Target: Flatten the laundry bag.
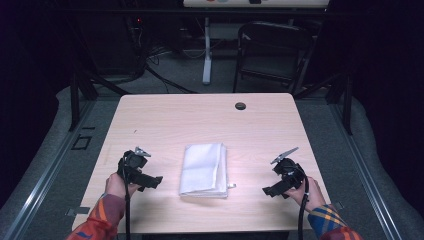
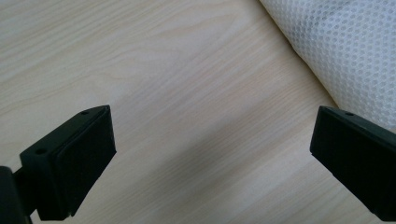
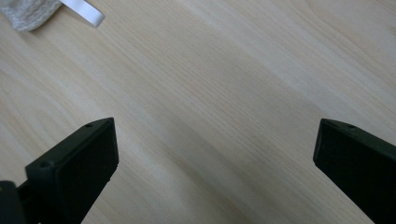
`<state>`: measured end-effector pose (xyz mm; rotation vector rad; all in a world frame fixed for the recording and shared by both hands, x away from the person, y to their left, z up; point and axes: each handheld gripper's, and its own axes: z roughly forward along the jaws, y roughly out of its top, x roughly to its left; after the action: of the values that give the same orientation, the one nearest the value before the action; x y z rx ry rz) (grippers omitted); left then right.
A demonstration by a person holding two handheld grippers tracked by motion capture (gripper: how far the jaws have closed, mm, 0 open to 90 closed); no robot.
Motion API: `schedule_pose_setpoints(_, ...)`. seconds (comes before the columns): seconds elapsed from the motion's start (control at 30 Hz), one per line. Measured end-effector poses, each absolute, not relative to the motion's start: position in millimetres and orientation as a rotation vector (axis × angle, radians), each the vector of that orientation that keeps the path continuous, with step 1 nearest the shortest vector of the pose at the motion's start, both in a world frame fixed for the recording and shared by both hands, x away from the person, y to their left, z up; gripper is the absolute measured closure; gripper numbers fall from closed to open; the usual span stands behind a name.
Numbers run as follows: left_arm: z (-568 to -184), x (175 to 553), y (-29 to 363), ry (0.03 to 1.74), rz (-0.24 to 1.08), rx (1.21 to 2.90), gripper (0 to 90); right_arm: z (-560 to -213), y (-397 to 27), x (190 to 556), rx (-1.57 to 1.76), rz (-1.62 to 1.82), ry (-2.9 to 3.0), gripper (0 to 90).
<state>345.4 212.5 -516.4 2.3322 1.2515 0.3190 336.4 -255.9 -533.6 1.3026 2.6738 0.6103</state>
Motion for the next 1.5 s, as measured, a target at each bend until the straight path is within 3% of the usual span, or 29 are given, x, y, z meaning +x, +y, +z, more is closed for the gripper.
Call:
schedule_pose_setpoints(0.33,-510,342,196,1.139,0.35,2.339,0.0,-532,-249,335,1.264,0.647,2.694,0.0)
schedule_pose_setpoints(1.13,-518,335,119,0.839,0.178,2.421,3.6,-535,-238,333,1.249,0.633,2.751,0.9)
schedule_pose_setpoints(1.5,-525,335,86,0.734,0.18,2.479,14.1,-534,-233,332,1.217,0.636,2.769,2.8)
